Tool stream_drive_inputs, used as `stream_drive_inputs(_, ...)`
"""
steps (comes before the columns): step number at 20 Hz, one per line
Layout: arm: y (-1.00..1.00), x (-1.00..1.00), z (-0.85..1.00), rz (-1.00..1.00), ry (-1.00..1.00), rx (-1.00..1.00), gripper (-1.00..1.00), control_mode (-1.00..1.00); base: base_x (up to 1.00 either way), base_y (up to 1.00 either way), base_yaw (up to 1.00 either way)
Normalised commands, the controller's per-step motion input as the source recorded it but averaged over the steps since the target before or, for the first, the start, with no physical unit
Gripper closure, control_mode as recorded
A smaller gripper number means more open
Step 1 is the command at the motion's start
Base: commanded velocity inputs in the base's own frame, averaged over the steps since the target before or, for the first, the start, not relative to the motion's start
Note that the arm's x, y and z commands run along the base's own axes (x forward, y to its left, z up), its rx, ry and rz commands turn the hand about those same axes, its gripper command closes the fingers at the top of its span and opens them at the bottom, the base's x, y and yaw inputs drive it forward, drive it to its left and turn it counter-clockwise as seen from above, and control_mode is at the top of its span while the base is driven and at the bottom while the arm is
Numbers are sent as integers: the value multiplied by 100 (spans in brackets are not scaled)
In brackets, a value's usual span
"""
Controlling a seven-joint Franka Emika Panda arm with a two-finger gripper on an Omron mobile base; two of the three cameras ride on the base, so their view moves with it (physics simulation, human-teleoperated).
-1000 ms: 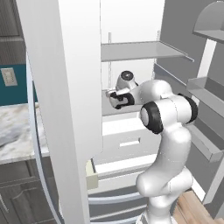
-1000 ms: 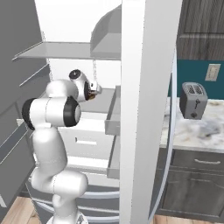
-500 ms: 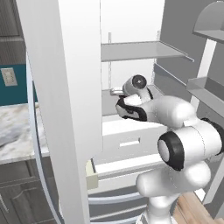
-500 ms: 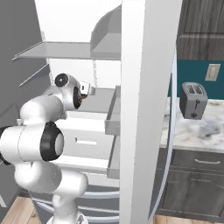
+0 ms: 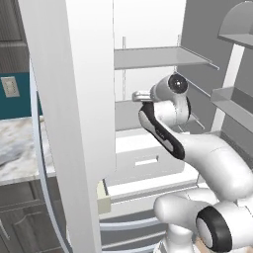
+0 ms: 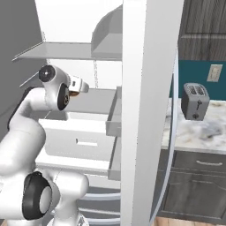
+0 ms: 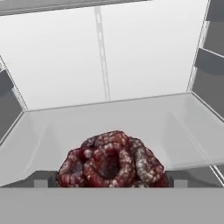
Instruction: Take the cupcake and cake from the fridge and place them on the empty tray on the dining counter.
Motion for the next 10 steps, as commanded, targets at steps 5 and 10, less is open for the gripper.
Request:
stream_drive_inputs(5, -8, -100, 18, -1, 14, 0, 100, -100, 0, 0, 0)
stream_drive_inputs(10, -6, -81, -6, 0, 15, -2, 100, -100, 0, 0, 0)
